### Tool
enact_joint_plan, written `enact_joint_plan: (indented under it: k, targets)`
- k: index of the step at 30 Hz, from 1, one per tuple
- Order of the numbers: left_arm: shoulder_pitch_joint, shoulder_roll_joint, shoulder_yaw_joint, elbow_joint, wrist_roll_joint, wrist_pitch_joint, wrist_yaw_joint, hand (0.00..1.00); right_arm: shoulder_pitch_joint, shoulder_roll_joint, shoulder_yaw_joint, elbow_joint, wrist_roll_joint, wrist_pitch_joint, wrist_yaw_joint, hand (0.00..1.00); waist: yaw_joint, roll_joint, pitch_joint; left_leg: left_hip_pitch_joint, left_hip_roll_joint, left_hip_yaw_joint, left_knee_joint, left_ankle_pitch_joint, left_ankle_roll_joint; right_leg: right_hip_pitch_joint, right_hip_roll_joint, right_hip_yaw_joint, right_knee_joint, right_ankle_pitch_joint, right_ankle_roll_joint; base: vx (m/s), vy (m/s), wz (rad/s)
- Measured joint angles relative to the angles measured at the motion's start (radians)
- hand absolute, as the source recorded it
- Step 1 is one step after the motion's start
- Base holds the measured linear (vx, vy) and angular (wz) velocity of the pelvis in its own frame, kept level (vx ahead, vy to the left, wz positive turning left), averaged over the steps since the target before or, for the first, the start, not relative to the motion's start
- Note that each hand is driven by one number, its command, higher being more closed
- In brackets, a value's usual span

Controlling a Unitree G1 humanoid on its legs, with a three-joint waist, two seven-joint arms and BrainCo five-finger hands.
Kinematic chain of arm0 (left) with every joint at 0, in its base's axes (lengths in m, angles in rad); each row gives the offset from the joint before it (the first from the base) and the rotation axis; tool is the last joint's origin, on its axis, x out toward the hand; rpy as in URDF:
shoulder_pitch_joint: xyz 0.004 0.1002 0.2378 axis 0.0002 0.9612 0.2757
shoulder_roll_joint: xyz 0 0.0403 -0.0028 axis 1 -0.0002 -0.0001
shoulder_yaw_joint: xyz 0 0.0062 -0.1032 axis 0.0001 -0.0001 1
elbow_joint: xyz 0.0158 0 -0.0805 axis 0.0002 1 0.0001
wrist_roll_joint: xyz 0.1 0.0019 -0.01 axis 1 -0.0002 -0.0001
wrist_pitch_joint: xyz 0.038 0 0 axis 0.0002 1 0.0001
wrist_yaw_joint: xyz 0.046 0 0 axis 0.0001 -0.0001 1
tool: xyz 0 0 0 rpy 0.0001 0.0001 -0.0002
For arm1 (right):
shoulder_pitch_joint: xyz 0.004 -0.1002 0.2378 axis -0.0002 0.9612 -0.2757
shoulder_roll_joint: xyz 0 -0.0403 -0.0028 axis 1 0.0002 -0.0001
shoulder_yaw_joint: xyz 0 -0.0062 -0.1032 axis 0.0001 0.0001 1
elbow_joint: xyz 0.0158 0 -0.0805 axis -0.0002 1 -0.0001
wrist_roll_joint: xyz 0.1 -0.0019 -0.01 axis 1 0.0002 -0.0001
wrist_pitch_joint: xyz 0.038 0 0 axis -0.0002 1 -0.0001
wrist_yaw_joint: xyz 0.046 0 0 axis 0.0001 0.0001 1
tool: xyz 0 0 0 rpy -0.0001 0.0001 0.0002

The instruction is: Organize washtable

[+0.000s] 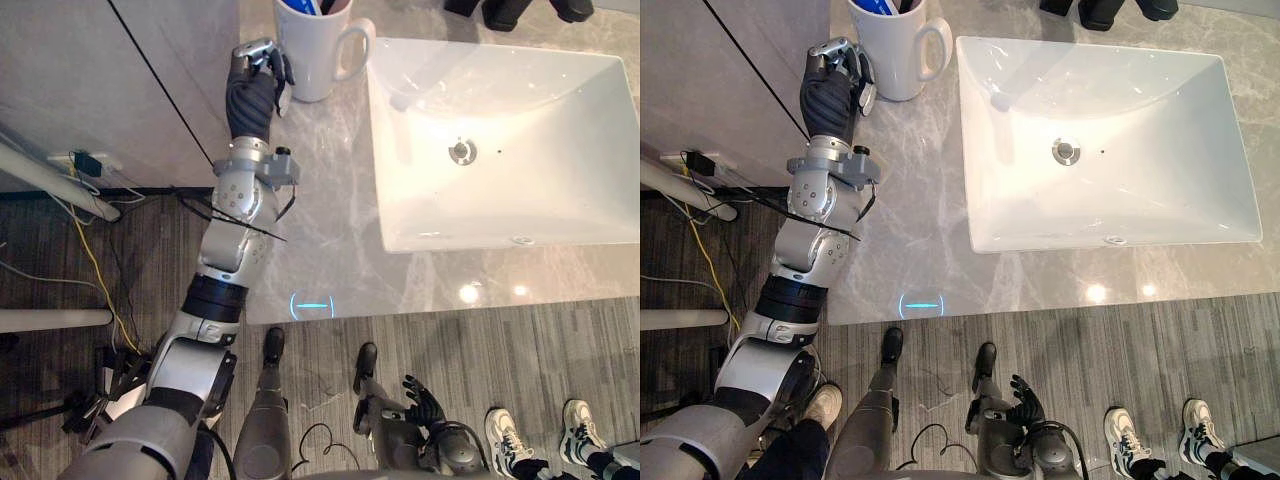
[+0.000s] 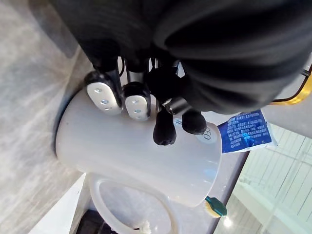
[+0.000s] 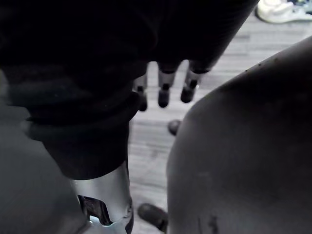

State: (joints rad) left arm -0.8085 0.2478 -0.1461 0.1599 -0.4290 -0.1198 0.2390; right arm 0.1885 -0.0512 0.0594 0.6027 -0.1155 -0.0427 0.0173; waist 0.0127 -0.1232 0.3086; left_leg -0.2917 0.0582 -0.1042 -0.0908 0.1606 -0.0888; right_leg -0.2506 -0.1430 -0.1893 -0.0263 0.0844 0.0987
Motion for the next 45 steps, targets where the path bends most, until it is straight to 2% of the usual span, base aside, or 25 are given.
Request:
enact_joint_plan:
  k: [6,9,14,19,21,23,24,27,30,36,40,42,45]
  targets:
    - [0.056,0.005,-0.005,-0.012,0.008,0.006,-0.023,1.00,0.000,0.000,0.000,0.003,-0.002,0.001,0.005,0.00,0.002,0.005,-0.006,0.023,0.001,0.002,0.000,-0.001,0.000,0.023,0.000,-0.001,0.001,-0.002,0.002,0.00,0.000,0.00]
    - [0.113,0.006,-0.012,-0.010,0.010,0.028,-0.031,1.00,0.001,0.001,0.000,0.019,-0.003,0.004,0.007,0.00,0.000,0.015,-0.044,0.028,0.002,0.002,0.000,-0.001,0.000,0.030,0.000,-0.004,0.002,-0.005,0.005,0.02,0.002,0.03]
    - [0.266,0.005,-0.013,-0.025,0.049,0.055,-0.047,1.00,0.009,0.003,0.000,0.022,-0.005,0.006,0.008,0.00,0.004,0.041,-0.096,0.087,0.004,-0.003,0.000,-0.014,0.000,0.100,0.001,-0.033,0.004,-0.025,0.002,0.04,-0.008,0.13]
    - [0.451,-0.010,-0.003,-0.172,0.105,0.067,-0.068,1.00,0.019,0.003,-0.002,0.061,-0.012,0.007,0.010,0.00,0.022,0.080,-0.157,0.135,0.006,-0.022,0.000,-0.032,-0.004,0.161,0.002,-0.059,0.006,-0.047,0.003,0.03,-0.010,0.13]
    - [0.558,-0.039,0.011,-0.255,0.140,0.067,-0.089,1.00,0.024,0.001,-0.009,0.085,-0.012,0.006,0.010,0.00,0.037,0.097,-0.191,0.157,0.007,-0.032,0.002,-0.041,-0.004,0.191,0.002,-0.076,0.006,-0.061,0.004,0.03,-0.021,0.14]
    - [0.657,-0.070,0.040,-0.317,0.175,0.067,-0.105,1.00,0.024,0.002,-0.013,0.110,-0.013,0.004,0.010,0.00,0.045,0.105,-0.213,0.180,0.007,-0.038,0.004,-0.049,-0.005,0.220,0.003,-0.085,0.007,-0.071,0.004,0.05,-0.025,0.13]
    - [0.719,-0.093,0.058,-0.348,0.203,0.067,-0.107,1.00,0.025,0.001,-0.017,0.131,-0.013,0.002,0.011,0.00,0.059,0.108,-0.228,0.194,0.008,-0.038,0.008,-0.057,-0.004,0.236,0.004,-0.087,0.007,-0.076,0.004,0.06,-0.029,0.07]
    - [0.862,-0.147,0.121,-0.425,0.266,0.067,-0.107,1.00,0.024,0.002,-0.031,0.170,-0.014,0.001,0.012,0.00,0.062,0.115,-0.265,0.203,0.007,-0.063,0.024,-0.072,-0.003,0.268,0.004,-0.115,0.007,-0.093,0.005,0.04,-0.031,0.23]
    - [0.932,-0.184,0.161,-0.456,0.311,0.067,-0.105,1.00,0.024,0.003,-0.031,0.201,-0.014,0.000,0.012,0.00,0.087,0.115,-0.280,0.219,0.008,-0.065,0.025,-0.074,-0.001,0.290,0.004,-0.122,0.006,-0.096,0.004,0.02,-0.021,0.11]
    - [1.106,-0.274,0.243,-0.525,0.363,0.066,-0.105,1.00,0.022,0.017,-0.032,0.211,-0.015,0.000,0.022,0.00,0.087,0.107,-0.297,0.230,0.010,-0.078,0.027,-0.081,0.002,0.314,0.001,-0.147,0.006,-0.104,0.004,0.00,-0.013,0.10]
    - [1.219,-0.314,0.315,-0.482,0.365,0.062,-0.105,1.00,0.015,0.033,-0.031,0.222,-0.015,0.000,0.022,0.00,0.087,0.098,-0.308,0.227,0.012,-0.083,0.030,-0.084,0.005,0.317,0.000,-0.161,0.009,-0.110,0.005,0.00,-0.016,0.09]
    - [1.226,-0.333,0.356,-0.350,0.365,0.058,-0.105,1.00,0.011,0.034,-0.030,0.237,-0.014,0.001,0.022,0.00,0.108,0.098,-0.310,0.224,0.012,-0.083,0.034,-0.085,0.006,0.315,0.000,-0.164,0.010,-0.113,0.006,-0.01,-0.012,0.04]
    - [1.228,-0.340,0.395,-0.130,0.363,0.068,-0.105,1.00,0.011,0.045,-0.029,0.238,-0.013,0.002,0.024,0.00,0.112,0.095,-0.312,0.221,0.010,-0.083,0.036,-0.084,0.006,0.313,-0.002,-0.174,0.027,-0.126,0.007,0.00,-0.011,0.09]
